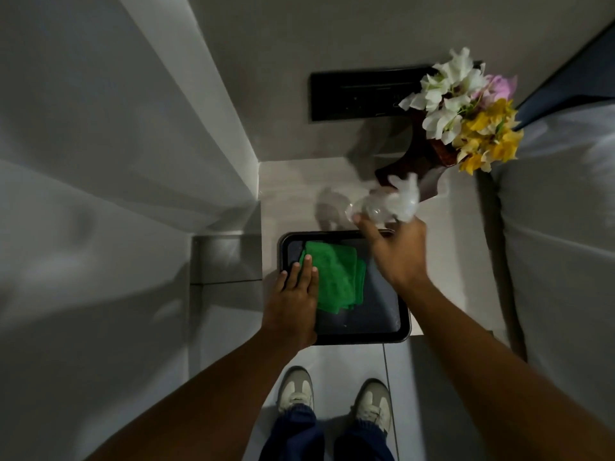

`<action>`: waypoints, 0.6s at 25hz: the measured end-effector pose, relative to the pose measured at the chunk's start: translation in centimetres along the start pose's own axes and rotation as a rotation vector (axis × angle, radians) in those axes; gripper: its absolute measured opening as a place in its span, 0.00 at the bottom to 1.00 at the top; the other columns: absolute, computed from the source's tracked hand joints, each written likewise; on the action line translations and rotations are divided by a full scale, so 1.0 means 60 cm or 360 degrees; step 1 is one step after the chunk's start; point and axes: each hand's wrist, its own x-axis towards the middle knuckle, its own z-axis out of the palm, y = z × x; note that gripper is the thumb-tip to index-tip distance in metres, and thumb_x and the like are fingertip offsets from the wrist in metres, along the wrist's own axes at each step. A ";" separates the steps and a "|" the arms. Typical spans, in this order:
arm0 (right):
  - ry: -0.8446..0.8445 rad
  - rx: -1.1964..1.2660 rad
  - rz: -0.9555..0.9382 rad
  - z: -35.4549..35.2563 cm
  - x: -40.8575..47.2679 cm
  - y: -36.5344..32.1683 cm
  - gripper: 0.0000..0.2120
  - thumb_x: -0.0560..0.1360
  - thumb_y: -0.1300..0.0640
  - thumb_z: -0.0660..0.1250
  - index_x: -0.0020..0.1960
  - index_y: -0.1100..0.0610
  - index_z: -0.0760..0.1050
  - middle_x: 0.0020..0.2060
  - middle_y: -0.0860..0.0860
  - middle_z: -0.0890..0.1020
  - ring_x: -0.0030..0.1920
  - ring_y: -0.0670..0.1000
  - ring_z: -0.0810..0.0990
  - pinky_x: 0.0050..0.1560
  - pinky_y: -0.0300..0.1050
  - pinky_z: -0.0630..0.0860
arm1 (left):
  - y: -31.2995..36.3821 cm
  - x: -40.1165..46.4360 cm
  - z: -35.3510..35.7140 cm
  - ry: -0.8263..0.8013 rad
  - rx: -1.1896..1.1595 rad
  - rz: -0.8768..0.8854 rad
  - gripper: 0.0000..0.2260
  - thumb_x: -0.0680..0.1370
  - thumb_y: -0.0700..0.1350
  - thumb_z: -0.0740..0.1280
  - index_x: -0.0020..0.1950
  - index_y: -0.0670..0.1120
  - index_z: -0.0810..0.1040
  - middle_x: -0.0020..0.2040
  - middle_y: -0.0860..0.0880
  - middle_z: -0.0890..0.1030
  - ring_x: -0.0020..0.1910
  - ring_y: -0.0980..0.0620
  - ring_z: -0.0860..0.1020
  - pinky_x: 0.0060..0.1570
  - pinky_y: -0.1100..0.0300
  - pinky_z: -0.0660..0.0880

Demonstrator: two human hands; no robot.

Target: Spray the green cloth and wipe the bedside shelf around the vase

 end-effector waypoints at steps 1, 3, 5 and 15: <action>0.0022 -0.0030 -0.0042 -0.032 -0.030 0.013 0.20 0.70 0.43 0.73 0.61 0.46 0.77 0.46 0.36 0.83 0.49 0.36 0.82 0.48 0.30 0.78 | 0.000 0.000 0.002 -0.0009 0.0028 0.0006 0.53 0.70 0.53 0.72 0.78 0.39 0.37 0.79 0.38 0.35 0.79 0.39 0.40 0.77 0.46 0.42; -0.0016 -0.0156 -0.0042 -0.077 -0.083 0.042 0.16 0.70 0.43 0.73 0.57 0.39 0.76 0.44 0.28 0.81 0.47 0.32 0.81 0.45 0.24 0.74 | -0.003 -0.001 0.006 -0.0005 0.0117 0.0025 0.55 0.69 0.57 0.72 0.78 0.39 0.36 0.79 0.38 0.35 0.79 0.39 0.39 0.76 0.44 0.36; -0.0085 -0.0308 -0.0041 -0.091 -0.108 0.072 0.19 0.70 0.45 0.75 0.59 0.47 0.76 0.42 0.31 0.79 0.42 0.37 0.79 0.42 0.23 0.71 | -0.006 0.001 0.011 0.0009 0.0209 0.0041 0.56 0.68 0.59 0.71 0.78 0.39 0.35 0.79 0.38 0.35 0.79 0.39 0.39 0.74 0.43 0.32; -0.0399 -0.0209 -0.0005 -0.066 -0.120 0.098 0.32 0.70 0.40 0.73 0.68 0.54 0.71 0.57 0.46 0.81 0.57 0.50 0.81 0.56 0.29 0.74 | 0.004 0.010 -0.039 -0.0160 0.0276 -0.0016 0.49 0.68 0.57 0.66 0.80 0.44 0.43 0.81 0.43 0.40 0.79 0.42 0.40 0.75 0.40 0.40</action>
